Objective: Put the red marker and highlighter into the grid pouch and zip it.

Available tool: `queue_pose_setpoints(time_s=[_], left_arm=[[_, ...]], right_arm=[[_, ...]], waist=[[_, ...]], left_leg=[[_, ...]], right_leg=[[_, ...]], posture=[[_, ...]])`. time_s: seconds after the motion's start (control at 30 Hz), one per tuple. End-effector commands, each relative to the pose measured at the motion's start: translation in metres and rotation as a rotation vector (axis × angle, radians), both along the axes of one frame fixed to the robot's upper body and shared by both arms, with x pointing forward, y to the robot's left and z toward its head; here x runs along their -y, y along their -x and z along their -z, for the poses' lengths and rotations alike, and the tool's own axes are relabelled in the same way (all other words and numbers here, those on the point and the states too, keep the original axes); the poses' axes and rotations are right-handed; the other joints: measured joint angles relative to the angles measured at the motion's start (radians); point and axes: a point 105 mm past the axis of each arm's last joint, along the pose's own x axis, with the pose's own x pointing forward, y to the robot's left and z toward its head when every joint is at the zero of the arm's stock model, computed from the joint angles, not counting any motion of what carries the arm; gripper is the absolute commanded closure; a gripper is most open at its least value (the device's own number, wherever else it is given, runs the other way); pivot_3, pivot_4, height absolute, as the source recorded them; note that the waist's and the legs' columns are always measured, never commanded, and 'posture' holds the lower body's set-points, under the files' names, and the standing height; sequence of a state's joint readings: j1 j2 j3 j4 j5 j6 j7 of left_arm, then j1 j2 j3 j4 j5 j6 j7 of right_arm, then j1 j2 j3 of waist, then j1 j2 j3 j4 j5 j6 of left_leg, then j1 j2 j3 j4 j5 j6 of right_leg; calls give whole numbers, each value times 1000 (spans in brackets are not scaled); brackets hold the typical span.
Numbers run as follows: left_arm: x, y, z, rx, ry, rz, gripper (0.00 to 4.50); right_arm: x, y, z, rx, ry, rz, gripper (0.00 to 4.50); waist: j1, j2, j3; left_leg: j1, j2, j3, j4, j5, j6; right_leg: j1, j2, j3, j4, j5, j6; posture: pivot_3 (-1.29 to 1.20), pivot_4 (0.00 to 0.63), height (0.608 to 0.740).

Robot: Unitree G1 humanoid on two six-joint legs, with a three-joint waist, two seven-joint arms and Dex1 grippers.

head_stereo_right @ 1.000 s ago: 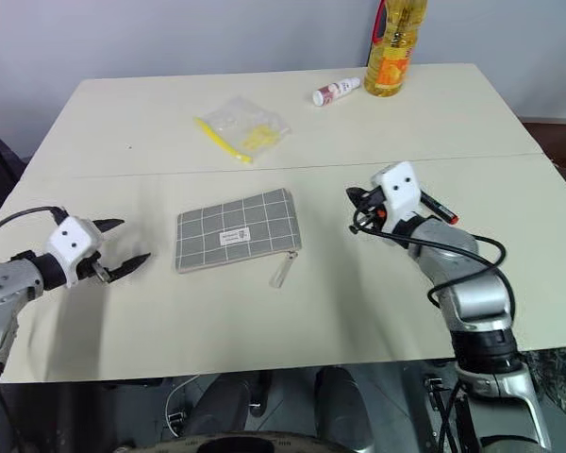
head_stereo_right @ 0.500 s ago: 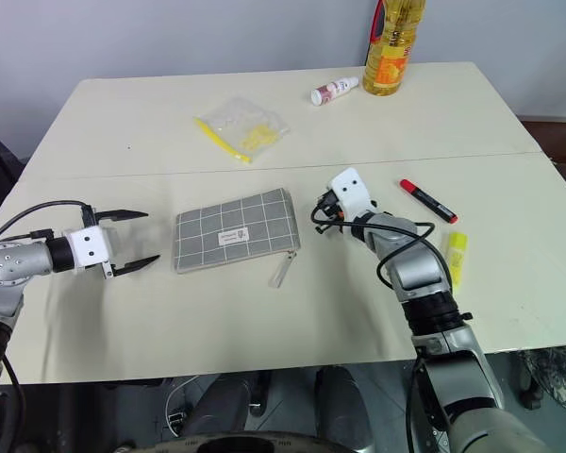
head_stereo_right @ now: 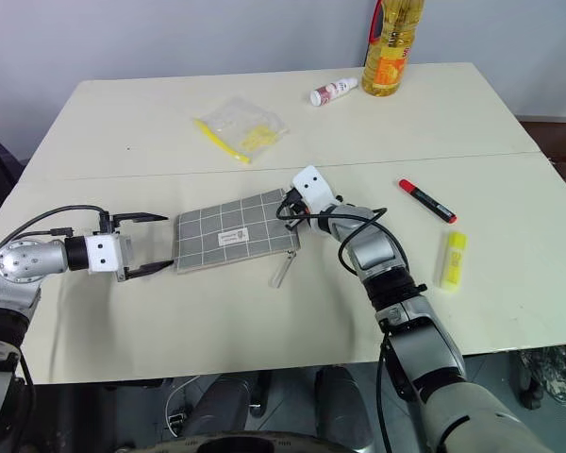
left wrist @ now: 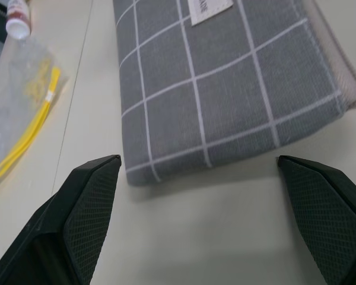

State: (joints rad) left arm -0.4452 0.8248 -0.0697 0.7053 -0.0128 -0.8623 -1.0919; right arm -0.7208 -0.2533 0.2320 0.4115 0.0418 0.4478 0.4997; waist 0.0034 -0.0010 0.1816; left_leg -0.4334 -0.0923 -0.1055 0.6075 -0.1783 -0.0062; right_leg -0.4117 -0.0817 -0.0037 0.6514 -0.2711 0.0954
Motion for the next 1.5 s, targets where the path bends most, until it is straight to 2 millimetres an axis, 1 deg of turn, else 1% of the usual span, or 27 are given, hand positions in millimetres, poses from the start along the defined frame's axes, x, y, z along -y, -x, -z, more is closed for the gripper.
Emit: queue_pose_setpoints(time_s=[0.03,0.2,0.4,0.7,0.73,0.97,1.03,1.07,1.1,1.13,1.17,1.2,1.3,1.4,1.5], left_arm=[[10,8,17,-62,-41,73,0],[14,6,18,-54,-42,94,0],[20,2,15,-35,-24,112,0],[22,-2,13,-9,7,107,0],[24,-2,12,-3,18,115,0],[34,2,7,4,71,154,0],[33,4,8,-5,81,155,510],[33,5,9,-10,86,153,835],[31,5,9,-15,92,146,1250],[31,5,9,-19,99,138,1826],[30,5,8,-21,108,128,2267],[29,4,8,-22,116,119,2798],[30,0,4,-20,159,86,4454],[35,-5,-2,-38,224,43,4488],[45,-15,-16,-61,327,-21,4488]], right_arm=[[-9,-3,-16,54,-12,-41,4478],[-15,2,-13,52,-8,-83,4478],[-25,11,-14,50,-26,-144,4478],[-32,25,-11,46,-32,-218,4478],[-34,26,-12,46,-33,-226,4478],[-33,23,-10,43,-26,-207,4478],[-31,21,-12,49,-30,-195,4500],[-31,21,-13,54,-33,-191,4500],[-29,20,-15,60,-40,-184,4500],[-28,19,-17,65,-46,-179,4500],[-26,18,-19,73,-52,-173,4500],[-23,18,-21,80,-58,-166,4500],[-12,17,-30,104,-82,-127,4500],[9,17,-45,153,-112,-66,4500],[31,20,-60,204,-117,-10,4500]], waist=[[-1,0,0],[-3,0,0],[-5,0,0],[-12,0,0],[-14,0,0],[-16,0,0],[-19,0,0],[-20,0,0],[-21,0,0],[-21,0,0],[-21,0,0],[-20,0,0],[-17,0,0],[-15,0,0],[-14,0,0]], left_leg=[[1,0,0,0,0,0],[7,0,0,-1,0,0],[7,0,0,-1,0,0],[7,0,0,0,0,0],[8,0,0,0,0,0],[7,0,0,0,0,0],[7,0,0,0,0,0],[7,0,0,-1,0,0],[7,0,0,-1,0,0],[7,0,0,-1,0,0],[7,0,0,-1,0,0],[7,0,0,-1,0,0],[7,0,0,-1,0,0],[7,0,0,0,0,0],[6,0,0,0,0,0]], right_leg=[[0,0,0,1,0,0],[3,0,0,0,0,0],[3,0,0,1,0,0],[3,0,0,2,0,0],[3,0,0,2,0,0],[3,0,0,2,0,0],[3,0,0,2,0,0],[3,0,0,2,0,0],[3,0,0,2,0,0],[3,0,0,2,0,0],[3,0,0,2,0,0],[3,0,0,2,0,0],[3,0,0,3,0,0],[2,0,0,2,0,0],[3,0,0,2,0,0]], posture=[[0,150,740],[0,150,740],[0,150,740],[0,150,740],[0,150,740],[0,150,740],[0,150,740],[0,150,740],[0,150,740],[0,150,740],[0,150,740],[0,150,740],[0,150,740],[0,150,740],[0,150,740]])
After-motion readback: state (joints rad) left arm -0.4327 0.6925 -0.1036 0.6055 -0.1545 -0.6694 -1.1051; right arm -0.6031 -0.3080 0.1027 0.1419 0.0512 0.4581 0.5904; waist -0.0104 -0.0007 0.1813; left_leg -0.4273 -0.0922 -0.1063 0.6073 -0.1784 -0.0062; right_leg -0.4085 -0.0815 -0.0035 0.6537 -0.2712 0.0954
